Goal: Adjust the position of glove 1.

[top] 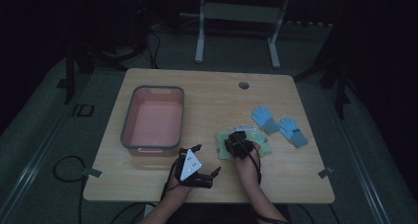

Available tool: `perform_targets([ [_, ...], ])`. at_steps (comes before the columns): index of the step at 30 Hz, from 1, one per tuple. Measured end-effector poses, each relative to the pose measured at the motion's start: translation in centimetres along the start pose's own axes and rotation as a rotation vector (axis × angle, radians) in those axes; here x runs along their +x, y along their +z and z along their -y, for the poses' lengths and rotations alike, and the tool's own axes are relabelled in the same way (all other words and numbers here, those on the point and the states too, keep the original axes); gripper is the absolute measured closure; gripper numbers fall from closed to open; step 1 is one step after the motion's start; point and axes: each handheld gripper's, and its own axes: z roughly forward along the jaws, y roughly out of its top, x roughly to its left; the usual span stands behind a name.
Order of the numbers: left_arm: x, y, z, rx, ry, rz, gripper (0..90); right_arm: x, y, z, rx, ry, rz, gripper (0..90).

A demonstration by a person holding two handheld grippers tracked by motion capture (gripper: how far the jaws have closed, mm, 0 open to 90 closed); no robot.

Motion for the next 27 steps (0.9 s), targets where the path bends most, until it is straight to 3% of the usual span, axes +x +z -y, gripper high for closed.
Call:
perform_targets([
  [5, 0.0, 0.0, 0.0, 0.0, -0.001, 0.0, 1.5, 0.0, -0.2, -0.2, 0.007, -0.011, -0.011, 75.6],
  [7, 0.0, 0.0, 0.0, 0.0, -0.003, 0.003, 1.6, -0.1, -0.7, -0.6, 0.005, -0.036, -0.026, 66.1],
  [10, 0.0, 0.0, 0.0, 0.0, -0.003, 0.003, 1.5, -0.2, -0.9, -0.8, 0.007, -0.04, -0.032, 65.4],
  [11, 0.0, 0.0, 0.0, 0.0, -0.004, 0.007, 1.6, -0.6, -1.5, -1.4, 0.013, -0.069, -0.079, 62.8],
  [18, 0.0, 0.0, 0.0, 0.001, -0.003, 0.007, 1.5, -1.5, -3.3, -2.9, -0.031, -0.127, -0.124, 60.2],
  [22, 0.0, 0.0, 0.0, -0.001, -0.003, 0.006, 1.6, -2.6, -4.2, -3.7, -0.059, -0.167, -0.159, 60.4],
  [23, 0.1, 0.0, 0.0, 0.001, -0.004, 0.005, 1.5, -4.0, -5.2, -4.3, -0.073, -0.2, -0.175, 61.6],
  [26, 0.1, 0.0, 0.0, -0.001, -0.011, 0.008, 1.6, -5.8, -6.2, -4.8, -0.082, -0.226, -0.179, 64.5],
  [27, 0.1, 0.0, 0.0, -0.001, -0.011, 0.008, 1.5, -5.8, -6.2, -4.8, -0.082, -0.226, -0.179, 64.5],
])
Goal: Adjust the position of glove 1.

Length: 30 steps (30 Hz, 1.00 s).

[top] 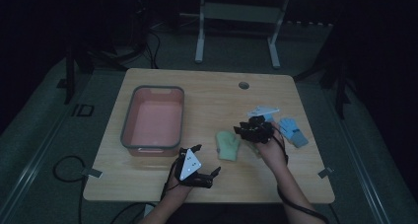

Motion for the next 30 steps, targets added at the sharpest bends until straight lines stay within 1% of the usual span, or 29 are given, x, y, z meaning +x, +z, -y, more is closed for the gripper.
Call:
perform_targets([
  [1, 0.0, 0.0, 0.0, 0.0, 0.0, 0.0, 1.5, -0.5, -0.4, 0.0, 0.0, -0.015, -0.006, 64.5],
  [2, 0.0, 0.0, 0.0, 0.0, 0.001, -0.001, 1.6, -1.6, -1.0, 0.2, 0.016, -0.031, -0.012, 66.0],
  [4, 0.0, 0.0, 0.0, 0.0, 0.002, -0.002, 1.5, -2.3, -1.4, 0.5, 0.028, -0.048, 0.012, 66.3],
  [6, -0.1, 0.0, 0.0, -0.001, 0.004, -0.004, 1.5, -3.3, -1.8, 1.1, 0.035, -0.052, 0.009, 66.6],
  [7, -0.1, 0.0, 0.0, -0.002, 0.004, -0.005, 1.5, -4.0, -1.9, 1.4, 0.04, -0.056, 0.018, 67.4],
  [9, -0.1, 0.0, 0.0, -0.002, 0.009, -0.006, 1.5, -4.8, -2.1, 2.0, 0.048, -0.067, 0.016, 67.8],
  [10, -0.1, 0.0, 0.0, -0.002, 0.01, -0.007, 1.6, -5.3, -2.1, 2.3, 0.059, -0.081, 0.023, 68.2],
  [11, -0.1, 0.0, 0.0, -0.002, 0.011, -0.007, 1.6, -5.7, -2.1, 2.6, 0.068, -0.097, 0.013, 68.1],
  [12, -0.1, 0.0, 0.0, -0.002, 0.011, -0.008, 1.6, -5.9, -2.1, 2.8, 0.073, -0.109, 0.012, 68.2],
  [13, -0.1, 0.0, 0.0, -0.002, 0.011, -0.008, 1.6, -6.2, -1.9, 3.1, 0.082, -0.133, 0.016, 68.2],
  [15, -0.1, 0.0, 0.0, 0.0, 0.011, -0.006, 1.6, -6.5, -1.5, 3.5, 0.097, -0.142, 0.0, 67.8],
  [16, -0.1, 0.0, 0.0, 0.0, 0.011, -0.007, 1.5, -6.6, -1.1, 3.7, 0.103, -0.14, -0.002, 67.4],
  [17, -0.1, 0.0, 0.0, -0.001, 0.011, -0.007, 1.6, -6.7, -0.8, 4.0, 0.113, -0.133, -0.011, 66.4],
  [19, -0.1, 0.0, 0.0, -0.001, 0.011, -0.008, 1.5, -6.8, 0.1, 4.5, 0.115, -0.11, -0.027, 64.9],
  [20, -0.1, 0.0, 0.0, 0.0, 0.011, -0.007, 1.5, -6.8, 0.4, 4.7, 0.121, -0.105, -0.03, 62.3],
  [21, -0.1, 0.0, 0.0, -0.001, 0.012, -0.007, 1.5, -6.8, 0.9, 5.1, 0.132, -0.104, -0.019, 60.6],
  [23, -0.1, 0.0, 0.0, -0.001, 0.012, -0.006, 1.6, -6.8, 1.7, 5.7, 0.153, -0.107, -0.02, 56.4],
  [24, -0.2, 0.0, 0.0, -0.001, 0.013, -0.006, 1.6, -6.7, 2.4, 6.2, 0.173, -0.124, -0.009, 56.3],
  [25, -0.2, 0.0, 0.0, -0.003, 0.013, -0.007, 1.6, -6.7, 2.5, 6.6, 0.156, -0.133, -0.012, 57.7],
  [27, -0.2, 0.0, 0.0, -0.001, 0.015, -0.008, 1.5, -6.9, 2.4, 6.8, 0.149, -0.13, -0.015, 63.3],
  [29, -0.2, 0.0, 0.0, 0.001, 0.015, -0.009, 1.6, -6.7, 2.5, 6.9, 0.146, -0.112, -0.007, 69.8],
  [30, -0.2, 0.0, 0.0, 0.002, 0.015, -0.008, 1.5, -6.4, 2.5, 6.9, 0.143, -0.112, 0.01, 72.1],
])
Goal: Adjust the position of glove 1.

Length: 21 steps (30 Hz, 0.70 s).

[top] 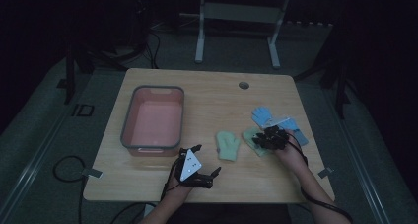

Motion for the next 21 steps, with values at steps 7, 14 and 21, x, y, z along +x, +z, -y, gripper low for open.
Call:
perform_targets([
  [7, -0.1, 0.0, 0.0, 0.002, 0.007, -0.005, 1.5, 1.1, 0.0, 0.4, -0.031, 0.026, 0.067, 81.2],
  [14, -0.1, 0.1, 0.0, 0.004, 0.005, -0.005, 1.5, 2.0, -2.0, -0.2, -0.097, 0.074, 0.126, 86.4],
  [21, -0.1, 0.0, 0.0, 0.005, 0.008, -0.009, 1.6, 3.3, -6.4, -1.2, -0.193, 0.165, 0.194, 86.6],
])
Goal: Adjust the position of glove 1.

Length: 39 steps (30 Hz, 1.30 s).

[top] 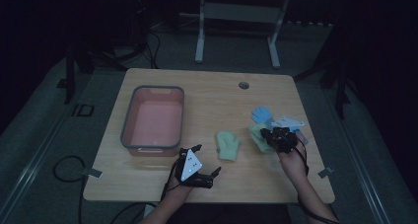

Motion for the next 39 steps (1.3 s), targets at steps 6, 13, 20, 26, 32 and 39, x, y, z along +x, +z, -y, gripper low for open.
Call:
perform_targets([
  [6, 0.0, 0.0, 0.0, 0.0, 0.0, -0.003, 1.6, 0.9, -1.9, -0.8, -0.026, 0.101, 0.042, 86.7],
  [13, -0.1, 0.0, 0.0, 0.002, 0.01, -0.006, 1.6, 1.9, -2.6, -0.8, -0.073, 0.201, 0.087, 86.8],
  [20, -0.2, 0.0, 0.0, 0.003, 0.015, -0.005, 1.6, 3.2, -1.8, 0.2, -0.065, 0.243, 0.178, 86.8],
  [26, -0.2, 0.0, 0.0, 0.003, 0.013, -0.003, 1.6, 4.2, -1.2, 1.5, -0.042, 0.226, 0.236, 86.8],
  [32, -0.2, 0.0, 0.0, 0.004, 0.016, -0.006, 1.5, 4.2, -0.3, 3.0, -0.015, 0.243, 0.251, 86.7],
  [39, -0.2, 0.0, 0.0, 0.001, 0.02, -0.003, 1.5, 3.6, 1.8, 4.9, 0.041, 0.257, 0.236, 85.7],
])
